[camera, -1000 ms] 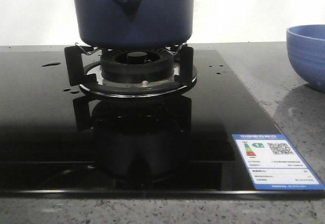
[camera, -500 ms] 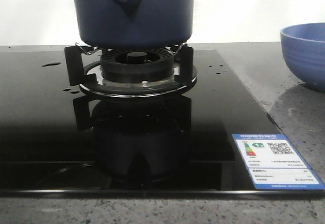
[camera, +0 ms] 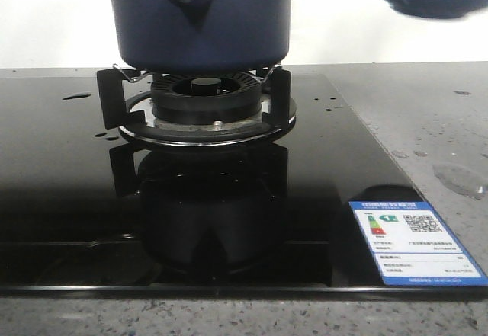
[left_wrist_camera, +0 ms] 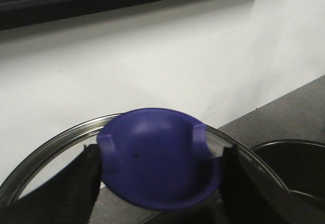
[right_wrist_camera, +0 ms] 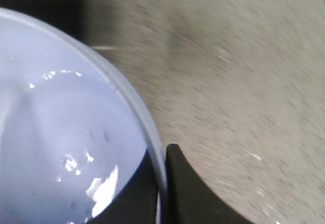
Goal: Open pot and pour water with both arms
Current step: 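Lift the light blue bowl with the right gripper toward the pot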
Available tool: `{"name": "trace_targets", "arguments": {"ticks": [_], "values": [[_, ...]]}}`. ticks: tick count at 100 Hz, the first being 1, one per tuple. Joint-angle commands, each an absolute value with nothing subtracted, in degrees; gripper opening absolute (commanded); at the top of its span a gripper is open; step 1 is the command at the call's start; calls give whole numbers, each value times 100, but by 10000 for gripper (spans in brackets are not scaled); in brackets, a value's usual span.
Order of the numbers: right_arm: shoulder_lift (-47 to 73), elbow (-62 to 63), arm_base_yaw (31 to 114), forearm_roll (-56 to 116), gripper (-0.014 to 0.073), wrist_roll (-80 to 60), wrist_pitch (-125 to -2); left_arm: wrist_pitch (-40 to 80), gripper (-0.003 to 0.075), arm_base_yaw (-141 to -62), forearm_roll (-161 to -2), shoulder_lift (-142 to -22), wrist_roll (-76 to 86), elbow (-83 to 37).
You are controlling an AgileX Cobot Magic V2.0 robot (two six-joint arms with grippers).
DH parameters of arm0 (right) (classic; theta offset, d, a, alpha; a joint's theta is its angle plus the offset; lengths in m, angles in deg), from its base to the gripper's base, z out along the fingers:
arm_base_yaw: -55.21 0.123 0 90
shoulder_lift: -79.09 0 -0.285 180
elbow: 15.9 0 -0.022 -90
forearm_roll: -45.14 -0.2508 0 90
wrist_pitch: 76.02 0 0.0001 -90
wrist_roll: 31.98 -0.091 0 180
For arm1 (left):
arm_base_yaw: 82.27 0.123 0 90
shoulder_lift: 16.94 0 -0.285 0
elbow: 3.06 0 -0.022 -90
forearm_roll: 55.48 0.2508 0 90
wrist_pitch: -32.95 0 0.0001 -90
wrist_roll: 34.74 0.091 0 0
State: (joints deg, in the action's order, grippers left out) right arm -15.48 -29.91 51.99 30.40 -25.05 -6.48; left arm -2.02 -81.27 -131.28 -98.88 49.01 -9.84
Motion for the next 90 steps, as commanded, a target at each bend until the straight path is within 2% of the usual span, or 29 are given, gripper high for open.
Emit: {"name": "trace_targets", "arguments": {"ticks": [1,29,51,73,90], "values": [[-1410,-3549,5531,2783,-54,-2491,-779,-70,378,-8119,-13508,-9730,4896,-777],[-2065,-4979,6638,2755,-54,-2602,-722,33,378,-8119,-13508,-9730,4896,-777],[-2701,-5872,7204,2689,-54,-2627,-1012,87,378,-8119,-13508,-9730,4896,-777],[-2938,-5902,7456,2611,-54,-2534,-1856,112,378,-8119,-13508,-9730,4896,-777],[-2730,-5306,7537,2658,-54,-2205,-2986,112,378,-8119,-13508,-9730,4896,-777]]}}
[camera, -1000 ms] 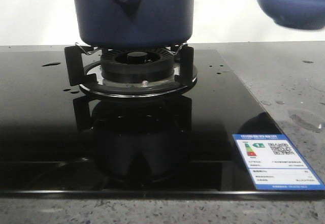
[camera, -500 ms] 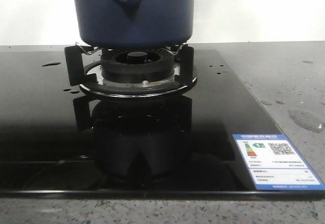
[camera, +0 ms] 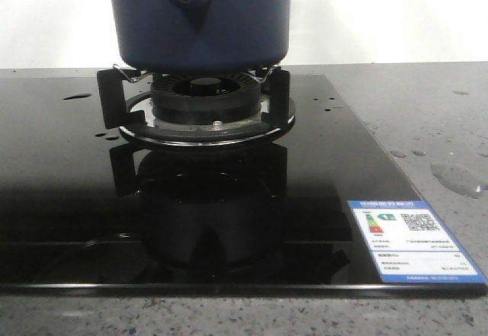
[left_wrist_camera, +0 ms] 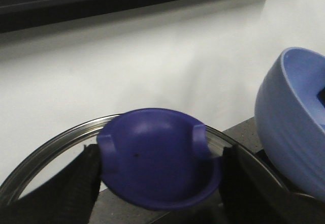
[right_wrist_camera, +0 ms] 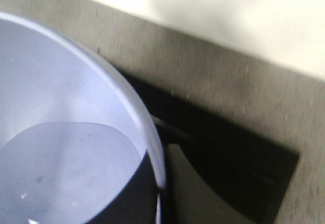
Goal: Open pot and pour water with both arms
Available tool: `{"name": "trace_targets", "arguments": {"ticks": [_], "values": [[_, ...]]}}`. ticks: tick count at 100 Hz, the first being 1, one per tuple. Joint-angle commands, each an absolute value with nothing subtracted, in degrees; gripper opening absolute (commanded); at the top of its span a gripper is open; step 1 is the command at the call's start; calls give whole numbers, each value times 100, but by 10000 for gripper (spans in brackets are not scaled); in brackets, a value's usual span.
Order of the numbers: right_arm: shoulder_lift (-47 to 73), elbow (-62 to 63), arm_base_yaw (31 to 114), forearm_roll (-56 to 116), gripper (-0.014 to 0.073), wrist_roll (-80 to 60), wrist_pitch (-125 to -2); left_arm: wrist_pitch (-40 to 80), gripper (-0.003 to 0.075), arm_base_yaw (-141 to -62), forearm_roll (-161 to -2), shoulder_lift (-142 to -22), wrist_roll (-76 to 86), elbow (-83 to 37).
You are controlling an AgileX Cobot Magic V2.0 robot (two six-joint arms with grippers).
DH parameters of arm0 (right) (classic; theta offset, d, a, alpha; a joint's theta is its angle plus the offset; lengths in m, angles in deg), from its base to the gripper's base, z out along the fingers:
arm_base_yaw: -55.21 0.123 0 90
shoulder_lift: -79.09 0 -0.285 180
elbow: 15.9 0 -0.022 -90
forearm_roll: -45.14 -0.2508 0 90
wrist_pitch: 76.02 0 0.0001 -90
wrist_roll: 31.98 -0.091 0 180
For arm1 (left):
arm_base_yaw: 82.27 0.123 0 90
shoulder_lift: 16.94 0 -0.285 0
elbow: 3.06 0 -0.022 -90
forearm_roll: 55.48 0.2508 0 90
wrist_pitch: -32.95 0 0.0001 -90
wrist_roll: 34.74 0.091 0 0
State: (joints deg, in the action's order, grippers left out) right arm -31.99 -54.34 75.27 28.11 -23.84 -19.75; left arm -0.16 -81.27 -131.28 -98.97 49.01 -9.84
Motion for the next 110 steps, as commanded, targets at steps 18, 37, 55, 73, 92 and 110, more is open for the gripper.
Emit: {"name": "trace_targets", "arguments": {"ticks": [18,37,55,73,92,110], "values": [[-1950,-3609,7775,2658,-54,-1583,-5300,112,378,-8119,-13508,-9730,4896,-777],[-1309,-1882,8012,2658,-55,-1205,-7483,112,378,-8119,-13508,-9730,4896,-777],[-1238,-1159,8112,2711,-56,-1188,-8774,112,378,-8119,-13508,-9730,4896,-777],[-1230,-699,8283,2911,-56,-1188,-9969,91,378,-8119,-13508,-9730,4896,-777],[-1311,-580,8330,2948,-56,-1188,-10559,91,378,-8119,-13508,-9730,4896,-777],[-1415,-580,8330,2948,-56,-1188,-11092,91,378,-8119,-13508,-9730,4896,-777]]}}
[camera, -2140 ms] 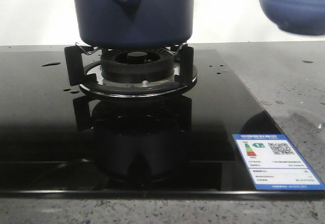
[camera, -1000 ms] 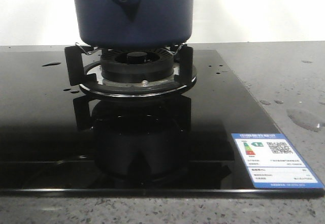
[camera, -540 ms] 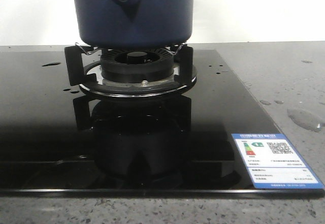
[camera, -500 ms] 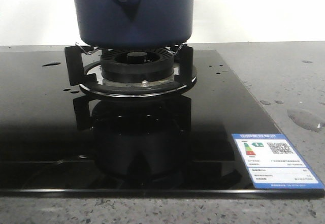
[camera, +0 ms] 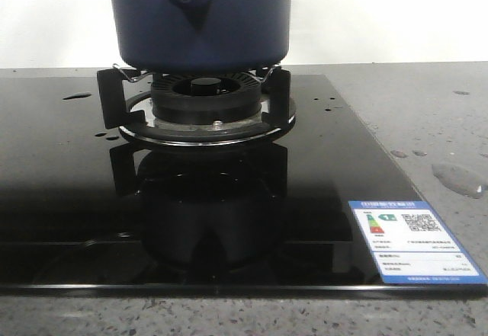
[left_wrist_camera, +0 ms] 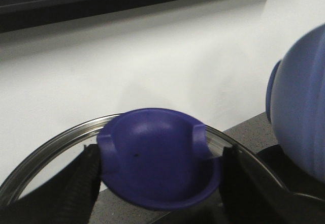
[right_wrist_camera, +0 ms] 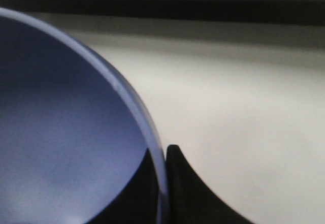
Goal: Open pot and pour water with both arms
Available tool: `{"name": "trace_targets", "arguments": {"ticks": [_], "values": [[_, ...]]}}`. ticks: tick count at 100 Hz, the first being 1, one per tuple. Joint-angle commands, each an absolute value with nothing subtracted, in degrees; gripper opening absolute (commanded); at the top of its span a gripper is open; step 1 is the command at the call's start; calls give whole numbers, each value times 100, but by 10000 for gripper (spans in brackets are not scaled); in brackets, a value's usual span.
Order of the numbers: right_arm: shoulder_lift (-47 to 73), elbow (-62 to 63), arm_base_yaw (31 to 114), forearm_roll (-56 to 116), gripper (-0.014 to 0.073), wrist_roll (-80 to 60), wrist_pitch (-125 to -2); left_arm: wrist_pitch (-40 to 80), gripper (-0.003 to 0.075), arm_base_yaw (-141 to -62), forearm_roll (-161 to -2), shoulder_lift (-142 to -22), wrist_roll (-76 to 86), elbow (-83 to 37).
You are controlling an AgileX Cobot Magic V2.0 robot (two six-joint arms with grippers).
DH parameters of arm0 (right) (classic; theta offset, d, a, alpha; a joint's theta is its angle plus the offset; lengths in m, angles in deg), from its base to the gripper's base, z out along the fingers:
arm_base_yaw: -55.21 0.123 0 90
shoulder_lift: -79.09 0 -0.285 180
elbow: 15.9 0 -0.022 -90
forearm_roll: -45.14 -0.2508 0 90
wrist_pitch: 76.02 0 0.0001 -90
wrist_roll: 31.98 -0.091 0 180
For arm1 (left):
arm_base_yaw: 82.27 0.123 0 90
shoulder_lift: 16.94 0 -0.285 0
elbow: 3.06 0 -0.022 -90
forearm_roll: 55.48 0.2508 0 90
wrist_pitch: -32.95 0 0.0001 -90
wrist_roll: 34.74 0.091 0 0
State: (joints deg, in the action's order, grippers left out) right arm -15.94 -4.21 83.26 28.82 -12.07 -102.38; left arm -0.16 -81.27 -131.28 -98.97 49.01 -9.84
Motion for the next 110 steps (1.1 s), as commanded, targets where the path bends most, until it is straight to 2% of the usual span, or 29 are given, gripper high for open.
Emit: {"name": "trace_targets", "arguments": {"ticks": [1,66,110], "values": [[-1430,-580,8330,2948,-56,-1188,-11154,91,378,-8119,-13508,-9730,4896,-777],[-1680,-580,8330,3695,-56,-1188,-13190,91,378,-8119,-13508,-9730,4896,-777],[-1680,-580,8330,4101,-56,-1188,-13253,91,378,-8119,-13508,-9730,4896,-777]]}}
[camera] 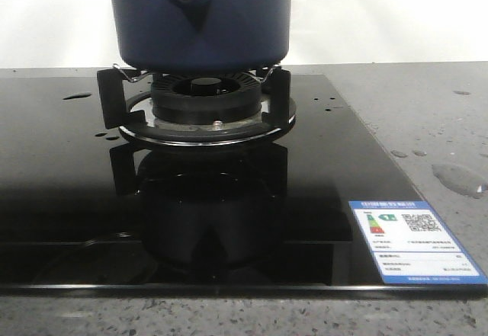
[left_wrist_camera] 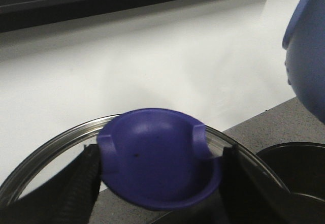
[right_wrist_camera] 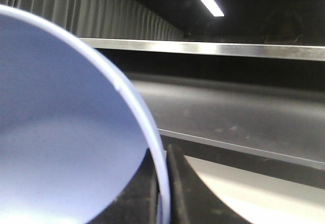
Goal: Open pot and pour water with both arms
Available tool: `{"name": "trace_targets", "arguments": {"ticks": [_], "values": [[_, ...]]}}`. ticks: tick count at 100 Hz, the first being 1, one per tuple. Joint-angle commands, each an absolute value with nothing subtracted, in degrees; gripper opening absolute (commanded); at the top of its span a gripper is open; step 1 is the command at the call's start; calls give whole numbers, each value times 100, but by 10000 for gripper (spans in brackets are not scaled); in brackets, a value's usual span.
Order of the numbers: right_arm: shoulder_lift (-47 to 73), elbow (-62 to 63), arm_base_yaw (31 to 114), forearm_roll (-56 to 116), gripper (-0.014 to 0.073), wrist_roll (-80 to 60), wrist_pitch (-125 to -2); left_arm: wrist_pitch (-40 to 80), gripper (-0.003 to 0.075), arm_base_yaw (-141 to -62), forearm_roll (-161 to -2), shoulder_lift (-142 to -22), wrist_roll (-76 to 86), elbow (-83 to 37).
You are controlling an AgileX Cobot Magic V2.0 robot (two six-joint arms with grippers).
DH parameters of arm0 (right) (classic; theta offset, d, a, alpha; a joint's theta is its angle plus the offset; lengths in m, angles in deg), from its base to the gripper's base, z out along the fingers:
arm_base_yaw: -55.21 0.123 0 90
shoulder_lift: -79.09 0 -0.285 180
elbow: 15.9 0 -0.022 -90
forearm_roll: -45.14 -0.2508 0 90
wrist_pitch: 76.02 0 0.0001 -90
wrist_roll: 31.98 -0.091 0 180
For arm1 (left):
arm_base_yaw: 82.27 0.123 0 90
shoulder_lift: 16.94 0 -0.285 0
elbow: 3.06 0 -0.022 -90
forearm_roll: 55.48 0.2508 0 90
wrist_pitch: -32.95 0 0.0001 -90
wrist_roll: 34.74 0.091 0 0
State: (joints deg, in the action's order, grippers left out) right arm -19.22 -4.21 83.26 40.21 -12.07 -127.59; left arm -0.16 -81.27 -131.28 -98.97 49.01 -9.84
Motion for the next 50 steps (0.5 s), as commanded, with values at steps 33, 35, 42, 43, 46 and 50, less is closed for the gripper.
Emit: {"name": "trace_targets", "arguments": {"ticks": [33,35,42,43,46,50], "values": [[-1505,-615,8330,3725,-55,-1188,-12302,-129,378,-8119,-13645,-9730,4896,-777],[-1455,-632,8330,3616,-55,-1188,-12189,-160,378,-8119,-13686,-9730,4896,-777],[-1263,-771,8270,3311,-55,-1188,-11312,-266,378,-8119,-13877,-9730,4896,-777],[-1243,-792,8250,3295,-55,-1188,-11098,-266,378,-8119,-13877,-9730,4896,-777],[-1139,-910,8201,3256,-55,-1188,-10643,-318,378,-8119,-13971,-9730,4896,-777],[-1045,-1047,8110,3256,-55,-1188,-9940,-419,378,-8119,-14084,-9730,4896,-777]]}}
